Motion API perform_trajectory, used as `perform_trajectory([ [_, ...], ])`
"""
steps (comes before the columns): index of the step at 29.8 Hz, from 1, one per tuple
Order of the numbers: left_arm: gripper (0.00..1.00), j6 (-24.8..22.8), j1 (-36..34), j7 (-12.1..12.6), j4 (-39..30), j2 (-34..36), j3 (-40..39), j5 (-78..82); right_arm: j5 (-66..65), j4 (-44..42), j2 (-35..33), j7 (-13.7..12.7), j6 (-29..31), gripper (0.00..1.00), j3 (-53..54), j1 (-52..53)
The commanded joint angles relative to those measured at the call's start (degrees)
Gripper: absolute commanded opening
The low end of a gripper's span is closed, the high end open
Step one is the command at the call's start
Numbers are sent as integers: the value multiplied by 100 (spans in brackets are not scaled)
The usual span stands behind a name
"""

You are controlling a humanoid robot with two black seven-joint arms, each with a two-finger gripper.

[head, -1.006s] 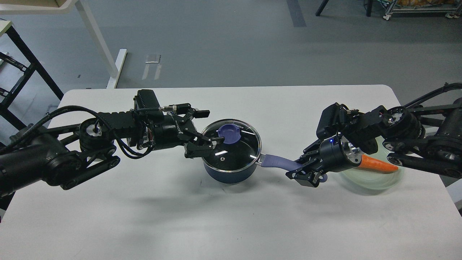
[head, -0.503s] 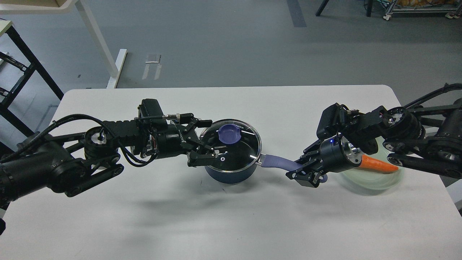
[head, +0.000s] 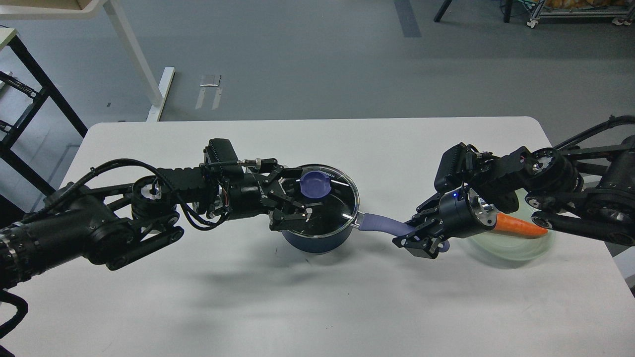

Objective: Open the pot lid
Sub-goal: 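Lower the left gripper onto the blue knob and close on it, then lift the glass lid off the pot and carry it away with left gripper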

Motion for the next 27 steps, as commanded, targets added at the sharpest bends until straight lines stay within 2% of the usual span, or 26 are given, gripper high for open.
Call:
perform_trajectory([
  [1,99,10,-9,0,177,-99,-6,8,-4,0,-11,-1,-5,29,0,-16],
  [8,99,19,-9,0,212,-248,3,34,-4,0,-11,-1,-5,30,9,-16],
  [11,94,28,-18,0,221,-284,3,43,-4,0,-11,-1,-5,30,9,-25],
  [13,82,28,-35,0,221,-284,11,52,-4,0,-19,-1,-5,30,9,-25],
  [15,57,45,-44,0,256,-293,11,60,5,8,-19,-1,-5,30,0,-25],
  [17,39,63,-62,0,256,-293,11,60,-4,8,-19,-1,-5,30,0,-25],
  [21,35,116,-88,0,256,-284,11,60,-4,8,-11,-1,-5,30,0,-16],
  [24,28,124,-97,0,256,-275,3,60,-4,0,-11,-1,-5,30,9,-16],
  [27,27,133,-132,0,248,-284,3,60,-4,8,-19,-1,-5,30,9,-16],
])
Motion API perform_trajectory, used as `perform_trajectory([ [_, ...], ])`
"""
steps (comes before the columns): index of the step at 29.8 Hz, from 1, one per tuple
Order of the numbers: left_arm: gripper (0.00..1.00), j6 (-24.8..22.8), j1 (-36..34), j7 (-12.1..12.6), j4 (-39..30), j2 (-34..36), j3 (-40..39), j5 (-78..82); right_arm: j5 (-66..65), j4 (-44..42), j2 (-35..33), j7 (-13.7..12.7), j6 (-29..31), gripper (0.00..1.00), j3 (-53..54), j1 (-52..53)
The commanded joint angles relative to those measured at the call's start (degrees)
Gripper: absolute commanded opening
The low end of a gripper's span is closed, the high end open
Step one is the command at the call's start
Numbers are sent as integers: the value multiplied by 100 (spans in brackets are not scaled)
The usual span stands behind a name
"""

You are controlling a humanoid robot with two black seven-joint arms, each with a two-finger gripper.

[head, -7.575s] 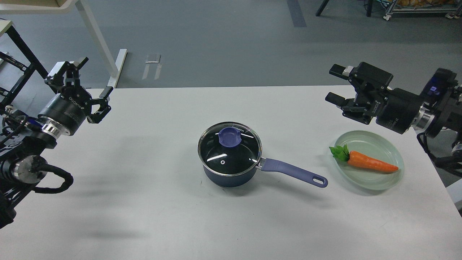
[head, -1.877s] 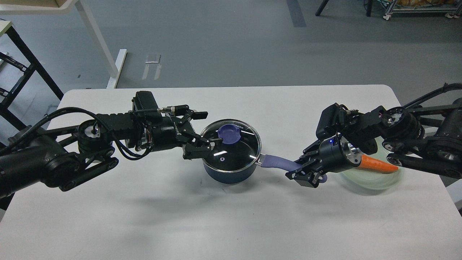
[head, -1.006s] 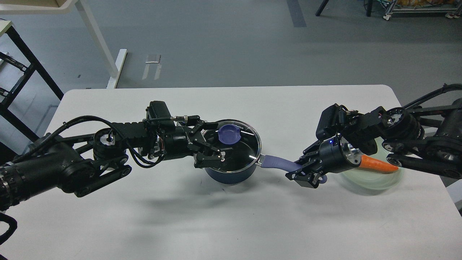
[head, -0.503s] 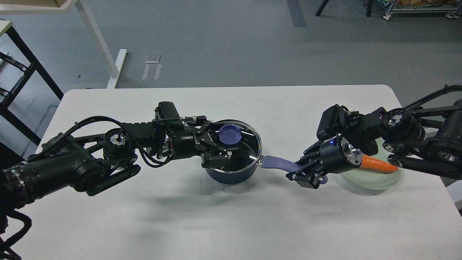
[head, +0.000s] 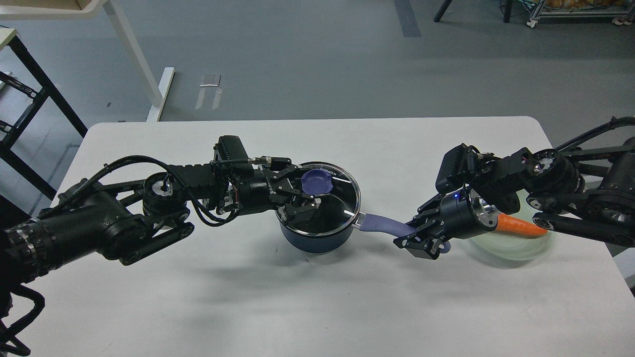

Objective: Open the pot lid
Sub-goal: 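Lift the glass lid off the pot and carry it away with left gripper, then lower the glass lid onto the table and open the left gripper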

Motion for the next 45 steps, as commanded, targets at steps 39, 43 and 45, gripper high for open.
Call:
perform_trajectory([
  [39,37,1373,1755,0,-220,2921,72,-346,-1,-4,-49,0,-43,30,-3,4],
  [43,43,1479,1895,0,-106,2895,72,-337,-1,4,-49,0,-43,30,-3,4],
  [45,43,1479,1931,0,-88,2895,63,-337,-1,4,-49,0,-60,30,-3,-5],
])
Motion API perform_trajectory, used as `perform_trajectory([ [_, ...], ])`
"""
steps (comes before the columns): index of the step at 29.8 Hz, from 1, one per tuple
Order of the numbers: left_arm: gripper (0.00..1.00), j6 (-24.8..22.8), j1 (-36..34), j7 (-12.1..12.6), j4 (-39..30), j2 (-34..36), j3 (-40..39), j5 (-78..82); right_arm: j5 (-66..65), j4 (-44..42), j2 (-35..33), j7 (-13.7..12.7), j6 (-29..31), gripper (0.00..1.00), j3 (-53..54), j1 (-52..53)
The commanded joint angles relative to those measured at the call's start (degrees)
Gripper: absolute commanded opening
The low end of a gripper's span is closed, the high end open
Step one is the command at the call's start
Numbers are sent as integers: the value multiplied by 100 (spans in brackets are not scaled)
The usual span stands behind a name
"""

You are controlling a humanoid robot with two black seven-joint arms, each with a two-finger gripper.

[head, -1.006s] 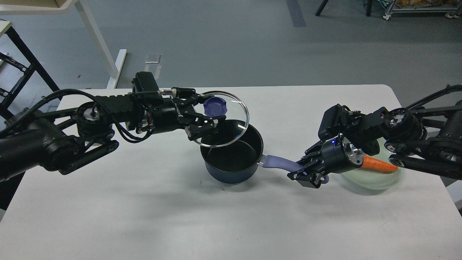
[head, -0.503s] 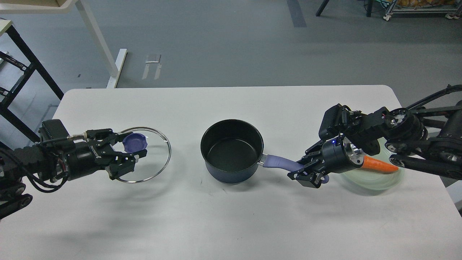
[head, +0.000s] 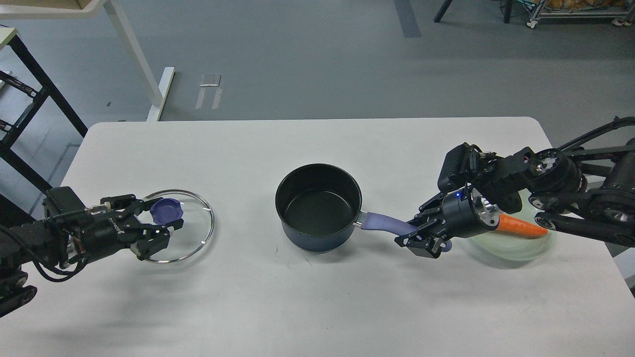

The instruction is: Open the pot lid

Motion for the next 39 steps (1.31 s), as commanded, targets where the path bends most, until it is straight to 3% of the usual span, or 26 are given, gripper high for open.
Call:
perform_trajectory([
  [1,44,20,86,0,44,-12,-5,-7,0,7,-2,0,-34,30,-1,-2],
  [4,52,20,86,0,44,-56,-5,-7,0,7,-2,0,-52,30,-1,-10],
  [7,82,20,86,0,44,-65,-14,-16,0,-2,-2,0,-61,30,-1,-19],
  [11,93,29,86,0,35,-56,-40,-34,0,-2,-2,0,-52,31,-1,-19],
  [16,99,20,59,0,-166,163,-84,-331,0,-2,15,0,-61,31,-1,-28],
  [22,99,-243,-300,0,-1019,576,-251,-1762,0,-2,7,0,-61,32,-1,-28],
  [25,99,-883,-722,0,-1204,611,-260,-3176,0,-2,7,0,-61,45,-1,-28],
  [28,99,-1490,-1003,0,-1222,612,-269,-4696,0,7,-2,0,-61,72,-1,-28],
  [32,99,-1904,-1145,0,-1213,603,-295,-6174,9,7,-72,0,-61,97,25,-28],
  [39,99,-2598,-1136,0,-1204,445,-804,-7678,684,243,-695,0,-70,99,437,69],
])
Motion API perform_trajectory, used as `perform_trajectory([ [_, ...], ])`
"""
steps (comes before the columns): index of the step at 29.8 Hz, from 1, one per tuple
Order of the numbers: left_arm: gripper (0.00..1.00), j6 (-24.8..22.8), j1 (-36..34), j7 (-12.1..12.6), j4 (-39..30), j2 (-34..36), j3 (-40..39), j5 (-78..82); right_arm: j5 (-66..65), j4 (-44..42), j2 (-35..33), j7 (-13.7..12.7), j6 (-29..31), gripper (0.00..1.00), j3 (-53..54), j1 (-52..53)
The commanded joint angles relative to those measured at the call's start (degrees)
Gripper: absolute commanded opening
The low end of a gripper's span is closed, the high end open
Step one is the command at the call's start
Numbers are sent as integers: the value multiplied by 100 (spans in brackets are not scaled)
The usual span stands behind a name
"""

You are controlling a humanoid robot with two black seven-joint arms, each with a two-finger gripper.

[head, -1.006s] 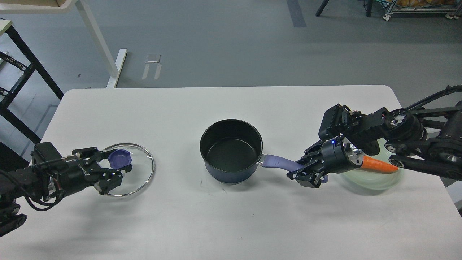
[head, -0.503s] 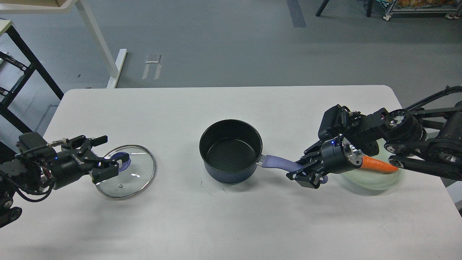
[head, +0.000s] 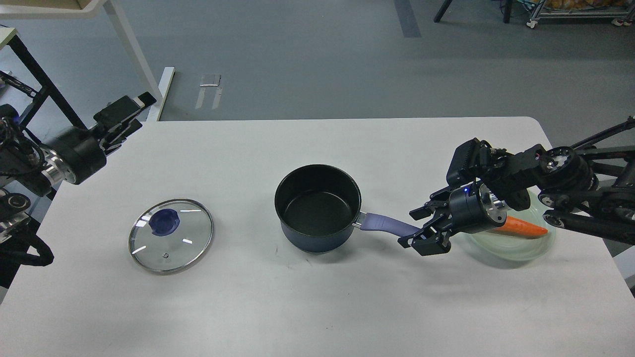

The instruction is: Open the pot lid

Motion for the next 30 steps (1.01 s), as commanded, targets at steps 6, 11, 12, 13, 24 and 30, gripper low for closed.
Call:
perform_trajectory([
  [6,99,-345,16,-2,97,-315,-440,-1639,1801,525,-1236,0,-73,99,1332,-94],
  [11,99,-381,51,-2,588,-877,-827,-2527,4197,367,-1404,0,-643,99,1772,-620],
  [12,99,-381,68,-2,676,-965,-853,-2676,4708,349,-1387,0,-792,99,1825,-735],
  [13,99,-389,68,-2,790,-1071,-862,-2800,5244,331,-1352,0,-950,99,1904,-875],
  [24,99,-1382,358,-2,1705,-1950,-906,-3537,8720,-511,-114,0,-1550,99,3309,-2545],
  [30,99,-1391,622,670,1705,-2267,-1450,-3864,8791,-1066,643,0,-1479,99,4610,-3556],
])
